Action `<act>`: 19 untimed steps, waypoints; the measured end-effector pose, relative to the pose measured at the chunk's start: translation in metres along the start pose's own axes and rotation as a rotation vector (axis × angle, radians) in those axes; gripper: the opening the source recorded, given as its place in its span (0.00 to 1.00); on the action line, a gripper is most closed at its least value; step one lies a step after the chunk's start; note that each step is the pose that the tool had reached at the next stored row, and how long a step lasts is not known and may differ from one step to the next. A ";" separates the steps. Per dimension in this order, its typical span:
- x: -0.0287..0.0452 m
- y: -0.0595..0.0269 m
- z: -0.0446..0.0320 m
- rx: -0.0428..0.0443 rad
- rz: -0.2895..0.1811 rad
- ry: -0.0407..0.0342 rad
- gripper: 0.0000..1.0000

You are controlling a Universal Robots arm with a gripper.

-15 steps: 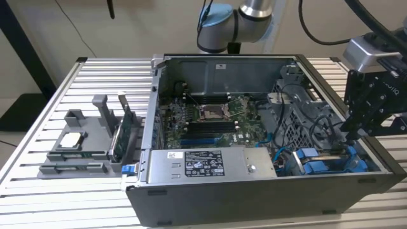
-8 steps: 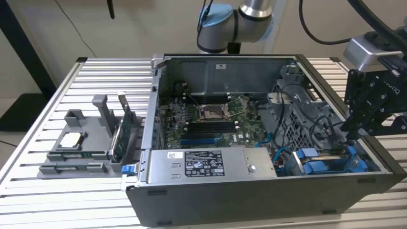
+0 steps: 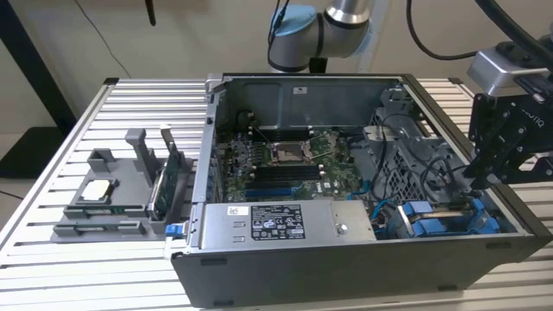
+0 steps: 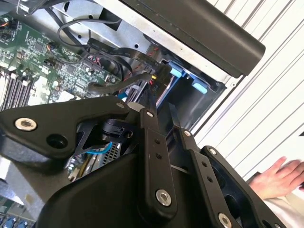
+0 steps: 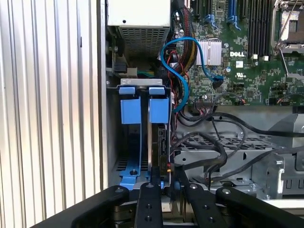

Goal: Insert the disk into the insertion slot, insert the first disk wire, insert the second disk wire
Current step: 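Insert the second disk wire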

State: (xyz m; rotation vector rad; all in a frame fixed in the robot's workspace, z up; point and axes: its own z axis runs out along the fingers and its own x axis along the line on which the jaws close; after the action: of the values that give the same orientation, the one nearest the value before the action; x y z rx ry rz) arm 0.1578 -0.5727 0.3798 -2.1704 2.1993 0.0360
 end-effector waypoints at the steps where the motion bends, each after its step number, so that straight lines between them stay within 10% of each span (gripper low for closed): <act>1: 0.0000 0.0000 -0.0007 0.0000 0.000 -0.0001 0.27; 19: -0.0027 -0.0117 -0.0042 -0.0006 -0.009 -0.0003 0.27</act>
State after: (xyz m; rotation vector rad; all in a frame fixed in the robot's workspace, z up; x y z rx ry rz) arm 0.1694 -0.5705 0.3844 -2.1803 2.1896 0.0367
